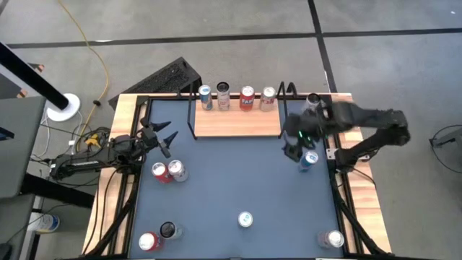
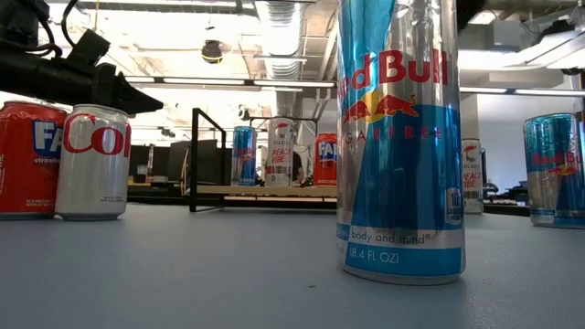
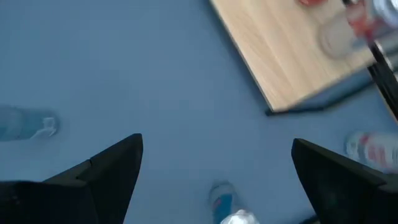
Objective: Place canned beverage on shelf
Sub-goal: Put the top blue soda can on the shelf aligned with the other blue soda can
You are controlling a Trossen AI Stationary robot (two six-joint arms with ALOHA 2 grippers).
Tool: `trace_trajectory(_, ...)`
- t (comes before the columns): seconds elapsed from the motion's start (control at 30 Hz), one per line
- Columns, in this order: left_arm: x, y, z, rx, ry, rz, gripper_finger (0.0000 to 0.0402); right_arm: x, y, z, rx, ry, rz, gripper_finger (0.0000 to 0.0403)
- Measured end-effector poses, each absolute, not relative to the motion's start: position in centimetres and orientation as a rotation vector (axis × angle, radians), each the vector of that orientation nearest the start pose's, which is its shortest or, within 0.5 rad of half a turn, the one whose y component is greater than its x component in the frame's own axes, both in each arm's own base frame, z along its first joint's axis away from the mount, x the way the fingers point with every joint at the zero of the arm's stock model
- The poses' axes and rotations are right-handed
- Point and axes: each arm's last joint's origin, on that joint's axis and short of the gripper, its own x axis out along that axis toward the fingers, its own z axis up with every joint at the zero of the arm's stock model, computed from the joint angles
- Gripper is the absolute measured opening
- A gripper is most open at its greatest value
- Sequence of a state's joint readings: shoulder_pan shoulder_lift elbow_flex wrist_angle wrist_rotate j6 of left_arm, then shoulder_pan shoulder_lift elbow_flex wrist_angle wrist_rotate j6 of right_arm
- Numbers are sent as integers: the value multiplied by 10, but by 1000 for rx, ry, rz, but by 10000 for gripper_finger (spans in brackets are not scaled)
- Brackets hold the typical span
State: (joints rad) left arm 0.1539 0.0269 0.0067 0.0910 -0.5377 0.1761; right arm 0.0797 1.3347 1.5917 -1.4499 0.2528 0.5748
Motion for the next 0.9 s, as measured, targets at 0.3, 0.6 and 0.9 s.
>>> trace_trajectory(0.3, 91, 29, 172, 155, -10, 696, 240, 213, 67, 343, 317, 1014, -502, 395)
trace_trajectory(0.6, 91, 29, 172, 155, -10, 695, 240, 236, 105, 327, 229, 971, -328, 395)
trace_trajectory(0.9, 91, 29, 172, 155, -9, 695, 240, 197, 83, 319, 349, 1148, -843, 395)
